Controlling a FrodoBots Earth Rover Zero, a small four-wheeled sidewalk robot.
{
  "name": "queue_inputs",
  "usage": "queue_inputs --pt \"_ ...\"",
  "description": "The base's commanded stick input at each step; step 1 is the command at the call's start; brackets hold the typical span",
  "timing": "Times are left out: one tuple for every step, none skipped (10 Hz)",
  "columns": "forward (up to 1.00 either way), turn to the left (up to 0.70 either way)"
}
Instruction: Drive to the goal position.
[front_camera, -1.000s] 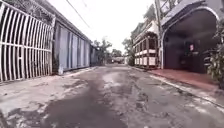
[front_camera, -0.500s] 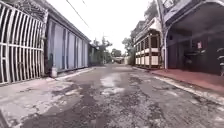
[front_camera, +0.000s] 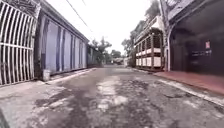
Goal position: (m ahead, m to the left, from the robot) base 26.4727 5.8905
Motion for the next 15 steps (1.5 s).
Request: queue_inputs --pt "1.0 0.0" --pt "1.0 0.0" --pt "1.0 0.0" --pt "1.0 0.0" --pt "1.0 0.0" --pt "1.0 0.0" --pt "1.0 0.0" --pt "1.0 0.0" --pt "1.0 0.0" --pt "1.0 0.0" --pt "1.0 0.0" --pt "1.0 0.0" --pt "1.0 0.0" --pt "1.0 0.0" --pt "1.0 0.0"
